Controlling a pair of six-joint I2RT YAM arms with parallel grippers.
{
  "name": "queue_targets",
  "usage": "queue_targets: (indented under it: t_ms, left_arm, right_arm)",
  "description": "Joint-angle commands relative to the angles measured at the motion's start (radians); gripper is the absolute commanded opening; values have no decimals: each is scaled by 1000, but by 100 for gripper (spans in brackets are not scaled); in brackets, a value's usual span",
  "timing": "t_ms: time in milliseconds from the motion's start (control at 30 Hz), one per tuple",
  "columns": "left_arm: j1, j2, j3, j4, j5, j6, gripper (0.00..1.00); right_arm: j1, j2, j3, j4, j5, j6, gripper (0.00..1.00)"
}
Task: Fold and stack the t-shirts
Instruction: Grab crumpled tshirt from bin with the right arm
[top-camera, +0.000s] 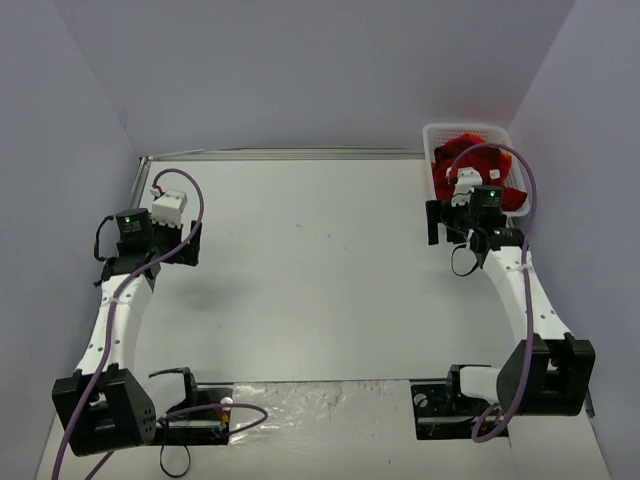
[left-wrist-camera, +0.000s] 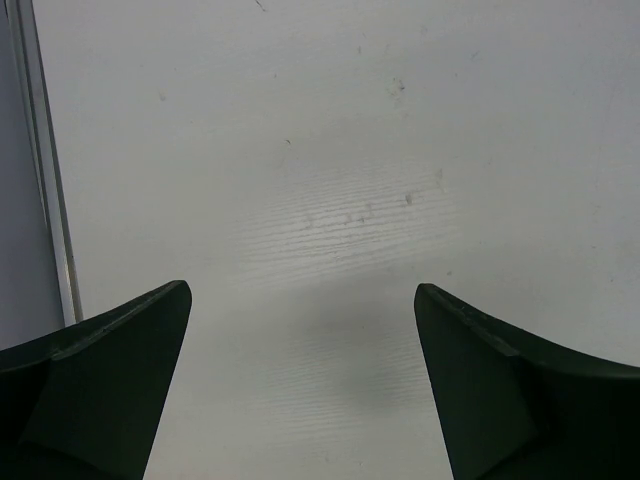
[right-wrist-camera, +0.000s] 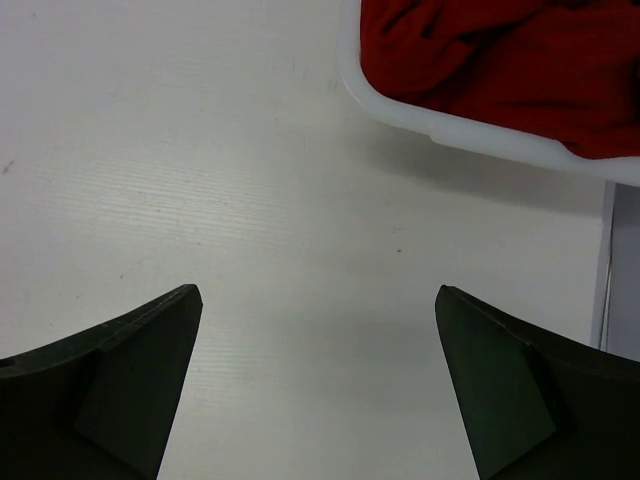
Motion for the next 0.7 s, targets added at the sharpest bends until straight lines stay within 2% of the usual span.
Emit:
queue_targets:
  t_ms: [0,133,300,333,400,567,667]
  left_arm:
    - [8,-9,16,21,5,-13,94]
    - [8,-10,21,15,2,-13,94]
    - [8,-12,40,-3,2,-25,94]
    - [8,-12,45,-3,-1,-26,94]
    - [8,-10,48,-2,-1,-27,94]
    - [8,-18,44,-2,-7,-16,94]
    - [8,-26,40,-3,-8,-22,94]
  right_arm:
    - [1,-90,16,30,-21,5,100]
    - [-13,-71,5,31,-15,-20,100]
    - [18,-41,48,28,-82,-81,100]
    - [75,-20,59,28,-23,-95,100]
    - [105,30,111,28,40,-140,100]
    - [101,158,260,28,216,-179,100]
    - [76,228,343,31,223,-182,100]
